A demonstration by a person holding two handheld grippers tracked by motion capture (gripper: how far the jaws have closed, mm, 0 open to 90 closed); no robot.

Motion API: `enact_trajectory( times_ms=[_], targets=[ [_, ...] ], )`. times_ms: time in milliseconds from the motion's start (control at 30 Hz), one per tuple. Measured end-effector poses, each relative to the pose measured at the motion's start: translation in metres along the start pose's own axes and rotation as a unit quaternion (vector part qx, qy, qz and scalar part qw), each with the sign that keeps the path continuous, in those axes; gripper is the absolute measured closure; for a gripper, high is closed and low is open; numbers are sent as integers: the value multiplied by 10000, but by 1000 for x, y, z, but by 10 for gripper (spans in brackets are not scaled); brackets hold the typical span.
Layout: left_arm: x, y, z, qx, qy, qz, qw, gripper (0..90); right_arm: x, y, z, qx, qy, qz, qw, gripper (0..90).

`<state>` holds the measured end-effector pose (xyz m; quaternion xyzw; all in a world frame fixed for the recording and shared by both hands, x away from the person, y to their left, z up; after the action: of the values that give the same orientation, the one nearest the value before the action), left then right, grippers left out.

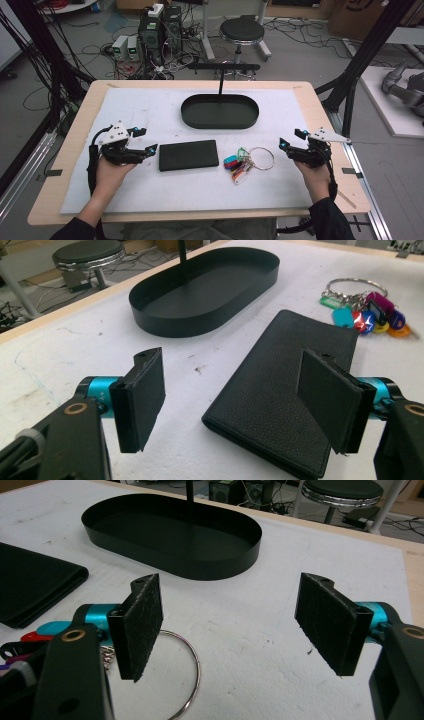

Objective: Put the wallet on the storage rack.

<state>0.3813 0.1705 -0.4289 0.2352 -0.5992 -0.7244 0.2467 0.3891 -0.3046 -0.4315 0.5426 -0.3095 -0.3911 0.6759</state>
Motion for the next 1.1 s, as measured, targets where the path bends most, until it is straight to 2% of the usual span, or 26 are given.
enact_trajectory(
  times_ms=[267,467,700,800,867,967,1100],
  targets=[
    [-1,0,-1,12,42,166,9999,268,4,-2,0,-32,-52,-54,10000,275],
    [-1,-2,-5,12,-25,425,9991,295,6,-5,1,-57,-67,-41,10000,275],
    [-2,-11,-18,-240,-77,670,9974,332,11,-7,3,-66,-126,-16,9999,276],
    [-4,-16,-26,-407,-122,808,9958,350,10,-9,4,-114,-142,53,9998,277],
    [-8,-21,-35,-522,-80,932,9943,359,10,-9,4,-125,-146,82,9998,278],
    [-15,-31,-41,-821,44,1147,9900,388,9,-10,4,-152,-148,69,9998,278],
    [-20,-39,-44,-939,109,1336,9865,413,8,-11,7,-172,-154,187,9996,279]
  ],
)
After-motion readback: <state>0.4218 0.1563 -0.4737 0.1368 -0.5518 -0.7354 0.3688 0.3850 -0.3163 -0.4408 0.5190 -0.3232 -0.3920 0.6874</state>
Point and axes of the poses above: each handheld gripper's, and its own axes: z roughly backward along the jaws, y roughly out of its top, x roughly to its right, the point moved 8 cm from there along -z, roughly forward along the jaws, and after that the axes turned 12 degrees about x, right-handed, at the moved point
